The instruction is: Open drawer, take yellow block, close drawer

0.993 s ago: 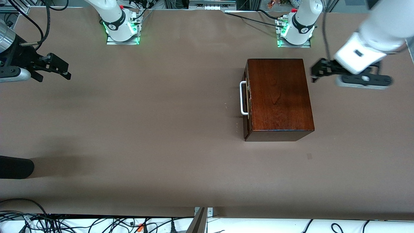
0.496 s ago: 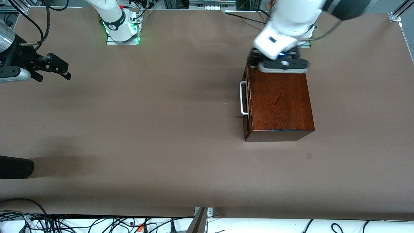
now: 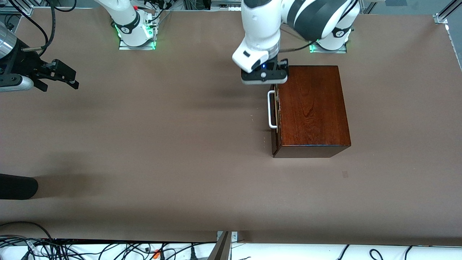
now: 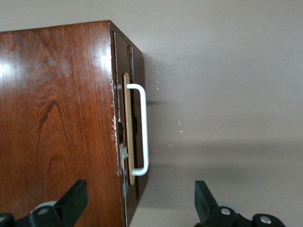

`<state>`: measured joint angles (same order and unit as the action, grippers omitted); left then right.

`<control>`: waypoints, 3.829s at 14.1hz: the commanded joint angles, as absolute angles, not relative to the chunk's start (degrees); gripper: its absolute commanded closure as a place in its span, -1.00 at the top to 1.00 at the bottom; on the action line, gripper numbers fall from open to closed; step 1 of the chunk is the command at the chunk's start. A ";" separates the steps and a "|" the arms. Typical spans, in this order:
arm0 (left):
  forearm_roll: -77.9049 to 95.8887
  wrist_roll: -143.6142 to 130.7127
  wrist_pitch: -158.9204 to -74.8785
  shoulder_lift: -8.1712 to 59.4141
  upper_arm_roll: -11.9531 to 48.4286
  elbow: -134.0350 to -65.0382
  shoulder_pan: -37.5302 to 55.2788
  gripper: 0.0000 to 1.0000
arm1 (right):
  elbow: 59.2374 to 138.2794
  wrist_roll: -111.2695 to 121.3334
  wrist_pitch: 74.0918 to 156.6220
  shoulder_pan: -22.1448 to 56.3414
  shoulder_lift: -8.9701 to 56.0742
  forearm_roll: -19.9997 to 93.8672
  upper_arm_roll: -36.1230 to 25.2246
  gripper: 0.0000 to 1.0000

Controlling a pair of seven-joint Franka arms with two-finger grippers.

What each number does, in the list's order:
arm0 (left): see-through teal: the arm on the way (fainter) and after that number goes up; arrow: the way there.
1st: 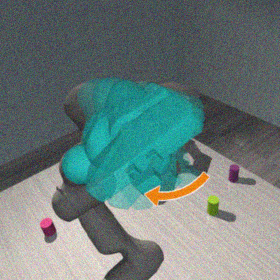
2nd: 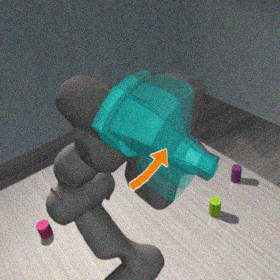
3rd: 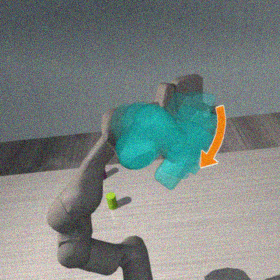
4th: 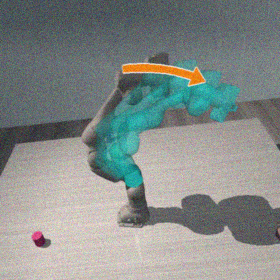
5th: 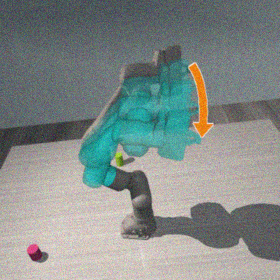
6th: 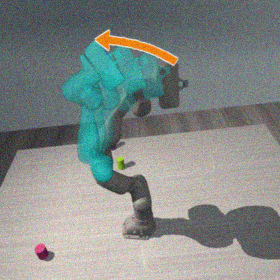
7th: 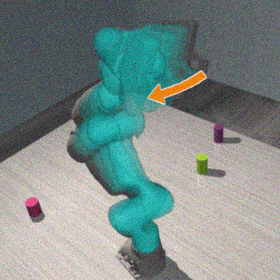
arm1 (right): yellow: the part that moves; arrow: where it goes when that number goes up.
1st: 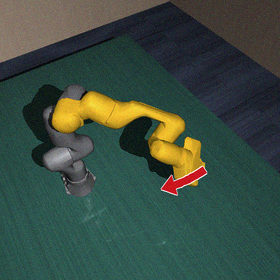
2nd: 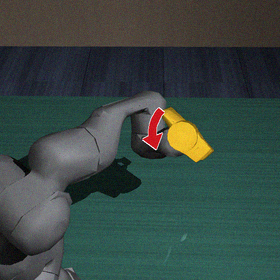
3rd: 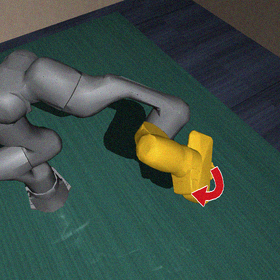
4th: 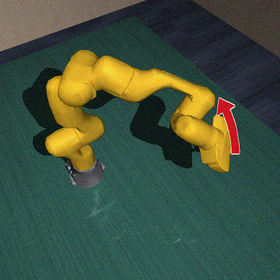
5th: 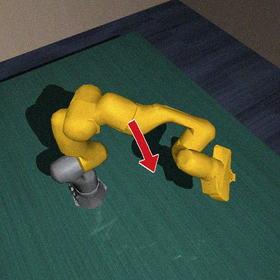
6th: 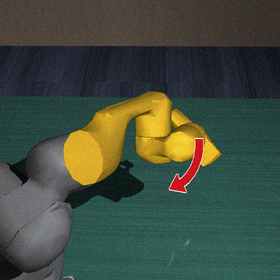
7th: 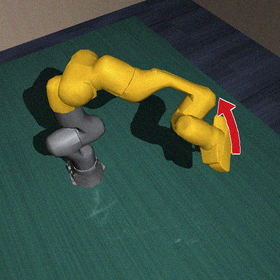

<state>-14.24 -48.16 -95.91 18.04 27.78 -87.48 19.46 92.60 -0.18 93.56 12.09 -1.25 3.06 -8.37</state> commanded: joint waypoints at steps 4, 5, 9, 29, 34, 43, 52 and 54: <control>-20.73 -51.84 -100.62 23.37 27.77 -89.46 20.39 1.00 | 91.67 -0.88 92.90 11.87 -0.97 3.16 -8.35 1.00; -21.79 -52.73 -101.85 23.90 27.69 -90.60 21.00 1.00 | 91.67 -0.88 92.90 11.87 -0.97 3.16 -8.35 1.00; -25.13 -52.91 -102.74 27.41 27.60 -91.14 21.09 1.00 | 91.67 -0.88 92.90 11.78 -0.97 3.16 -8.44 1.00; -31.29 -59.15 -108.98 31.82 27.16 -95.63 21.18 1.00 | 91.58 -0.88 92.99 11.78 -0.97 3.08 -8.35 1.00; -33.31 -61.08 -108.98 33.22 27.16 -95.36 22.15 1.00 | 91.67 -0.88 92.99 11.78 -0.97 3.08 -8.35 1.00; -33.22 -61.35 -108.98 33.49 27.33 -94.40 22.15 1.00 | 91.58 -0.79 92.90 11.78 -0.97 3.08 -8.35 1.00; -33.13 -63.63 -108.98 35.68 27.33 -91.93 23.91 1.00 | 91.67 -0.70 92.55 11.69 -0.97 3.08 -8.79 1.00; -32.87 -63.72 -108.98 35.68 27.33 -91.85 23.99 1.00 | 91.67 -0.70 92.55 11.69 -0.97 3.08 -8.79 1.00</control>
<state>-31.60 -62.57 -109.16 34.09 27.37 -94.08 22.88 92.60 -0.19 93.43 12.04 -1.23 3.06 -8.93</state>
